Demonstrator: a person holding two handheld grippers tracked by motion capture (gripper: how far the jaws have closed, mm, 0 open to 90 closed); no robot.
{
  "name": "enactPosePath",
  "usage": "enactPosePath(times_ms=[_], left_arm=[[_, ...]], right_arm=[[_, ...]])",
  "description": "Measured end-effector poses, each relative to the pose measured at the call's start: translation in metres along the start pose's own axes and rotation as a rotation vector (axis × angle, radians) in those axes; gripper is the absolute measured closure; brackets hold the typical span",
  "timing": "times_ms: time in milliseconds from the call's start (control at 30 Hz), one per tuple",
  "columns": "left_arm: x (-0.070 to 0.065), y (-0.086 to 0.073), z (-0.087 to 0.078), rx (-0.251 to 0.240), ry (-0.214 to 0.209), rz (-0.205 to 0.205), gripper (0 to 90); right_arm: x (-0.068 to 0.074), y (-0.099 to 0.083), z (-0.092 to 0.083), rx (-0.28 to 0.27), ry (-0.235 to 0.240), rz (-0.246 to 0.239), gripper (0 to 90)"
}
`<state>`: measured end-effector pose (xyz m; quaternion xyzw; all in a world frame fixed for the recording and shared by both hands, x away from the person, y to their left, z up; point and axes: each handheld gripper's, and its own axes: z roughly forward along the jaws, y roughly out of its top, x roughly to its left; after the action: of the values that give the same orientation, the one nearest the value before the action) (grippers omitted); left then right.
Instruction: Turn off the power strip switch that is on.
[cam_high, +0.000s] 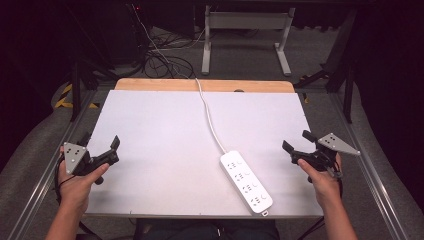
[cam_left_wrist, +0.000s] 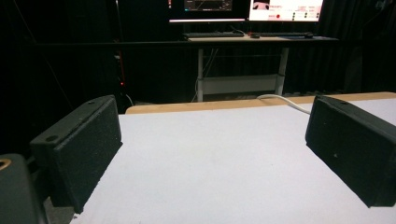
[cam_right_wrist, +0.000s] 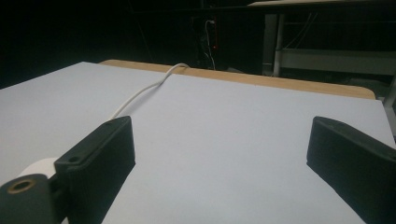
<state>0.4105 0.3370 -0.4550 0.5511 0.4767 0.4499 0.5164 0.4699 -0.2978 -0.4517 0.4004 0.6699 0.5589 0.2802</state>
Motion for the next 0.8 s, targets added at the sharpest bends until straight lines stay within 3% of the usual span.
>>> enactPosePath(times_ms=[467, 700, 800], left_arm=[[-0.005, 0.001, 0.012, 0.003, -0.021, -0.001, 4.2], [-0.007, 0.001, 0.016, 0.003, -0.036, -0.004, 4.1], [-0.007, 0.002, 0.016, 0.004, -0.034, -0.007, 4.1]], right_arm=[[-0.005, -0.004, -0.011, 0.006, -0.019, 0.014, 10.5], [-0.007, -0.003, -0.021, -0.021, -0.023, 0.041, 22.8], [-0.007, -0.003, -0.021, -0.021, -0.002, 0.034, 34.9]])
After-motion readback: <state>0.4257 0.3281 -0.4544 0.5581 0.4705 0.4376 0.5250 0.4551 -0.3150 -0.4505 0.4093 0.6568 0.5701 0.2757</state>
